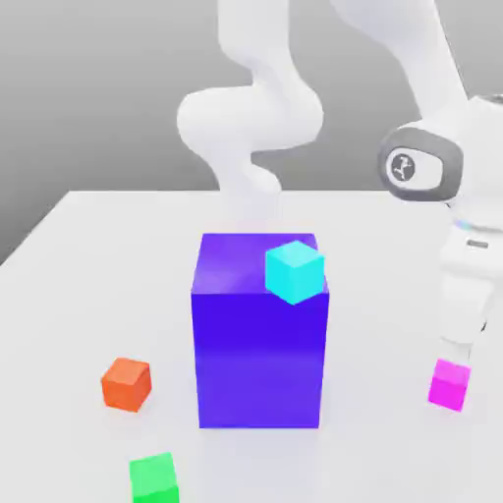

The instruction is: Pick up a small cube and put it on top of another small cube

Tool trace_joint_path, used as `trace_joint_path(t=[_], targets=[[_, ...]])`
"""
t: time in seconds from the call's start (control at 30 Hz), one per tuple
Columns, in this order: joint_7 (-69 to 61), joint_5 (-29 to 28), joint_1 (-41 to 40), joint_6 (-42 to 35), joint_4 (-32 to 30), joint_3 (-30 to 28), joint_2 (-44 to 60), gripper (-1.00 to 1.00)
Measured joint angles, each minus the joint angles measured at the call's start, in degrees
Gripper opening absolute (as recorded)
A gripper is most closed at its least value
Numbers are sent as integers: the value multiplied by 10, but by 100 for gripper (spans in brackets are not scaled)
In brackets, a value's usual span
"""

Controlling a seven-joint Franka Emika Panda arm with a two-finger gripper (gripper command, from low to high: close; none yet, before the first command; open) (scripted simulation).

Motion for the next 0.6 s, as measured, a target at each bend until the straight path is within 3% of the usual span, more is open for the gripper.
trace_joint_path(t=[0.2, 0.23, 0.47, 0.6], targets=[[66, -95, 69, 82, 20, -80, 115, 0], [73, -103, 79, 91, 23, -93, 127, -100], [74, -104, 79, 91, 23, -92, 126, -100], [27, -42, 35, 43, 7, -35, 61, -100]])
